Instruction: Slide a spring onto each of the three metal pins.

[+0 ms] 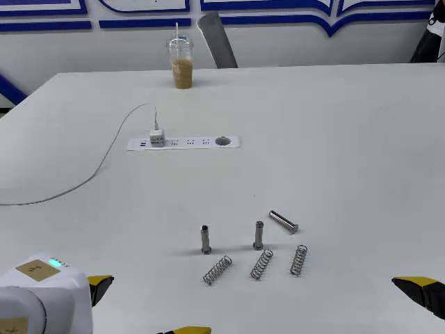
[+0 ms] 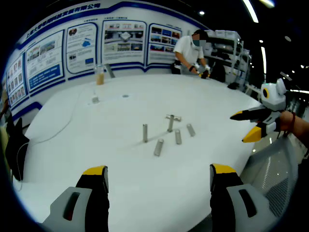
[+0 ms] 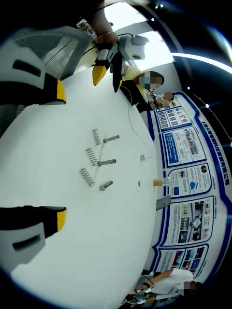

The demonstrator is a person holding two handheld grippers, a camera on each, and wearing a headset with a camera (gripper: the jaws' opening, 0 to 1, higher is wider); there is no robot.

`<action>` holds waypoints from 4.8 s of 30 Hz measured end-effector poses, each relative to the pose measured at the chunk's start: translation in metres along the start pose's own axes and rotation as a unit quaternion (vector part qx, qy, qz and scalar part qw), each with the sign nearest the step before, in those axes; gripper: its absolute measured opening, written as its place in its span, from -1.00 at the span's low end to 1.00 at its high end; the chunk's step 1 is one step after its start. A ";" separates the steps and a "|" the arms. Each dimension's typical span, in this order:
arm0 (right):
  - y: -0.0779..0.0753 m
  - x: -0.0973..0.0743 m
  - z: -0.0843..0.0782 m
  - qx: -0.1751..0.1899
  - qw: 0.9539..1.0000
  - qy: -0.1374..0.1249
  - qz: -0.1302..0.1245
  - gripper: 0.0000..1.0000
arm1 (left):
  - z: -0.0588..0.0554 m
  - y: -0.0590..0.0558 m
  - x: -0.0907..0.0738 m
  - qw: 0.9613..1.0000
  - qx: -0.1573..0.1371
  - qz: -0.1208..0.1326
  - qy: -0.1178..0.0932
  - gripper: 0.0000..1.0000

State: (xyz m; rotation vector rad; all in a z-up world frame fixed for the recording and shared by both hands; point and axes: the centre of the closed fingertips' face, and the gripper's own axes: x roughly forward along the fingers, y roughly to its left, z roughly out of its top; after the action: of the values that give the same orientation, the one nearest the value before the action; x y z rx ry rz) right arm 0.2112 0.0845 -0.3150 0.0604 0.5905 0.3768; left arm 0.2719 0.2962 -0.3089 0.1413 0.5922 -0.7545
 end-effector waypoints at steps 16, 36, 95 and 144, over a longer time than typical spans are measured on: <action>-0.001 0.002 -0.004 -0.004 1.000 0.012 0.001 0.75 | -0.001 0.001 0.001 1.000 -0.001 0.000 0.001 0.76; -0.004 0.008 -0.007 -0.011 1.000 0.011 -0.003 0.68 | -0.002 0.000 0.003 1.000 -0.003 -0.001 0.003 0.74; -0.065 0.113 0.055 -0.060 0.998 -0.002 -0.006 0.13 | -0.003 -0.002 0.016 1.000 -0.012 -0.007 -0.010 0.58; -0.090 0.213 0.058 -0.075 0.996 0.037 -0.006 -0.58 | -0.011 0.006 0.029 1.000 -0.011 -0.009 -0.003 0.48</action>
State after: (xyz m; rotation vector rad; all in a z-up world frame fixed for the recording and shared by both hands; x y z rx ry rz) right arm 0.4358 0.0811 -0.3952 -0.1009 0.6340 0.4118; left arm 0.2881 0.2868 -0.3342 0.1134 0.5961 -0.7659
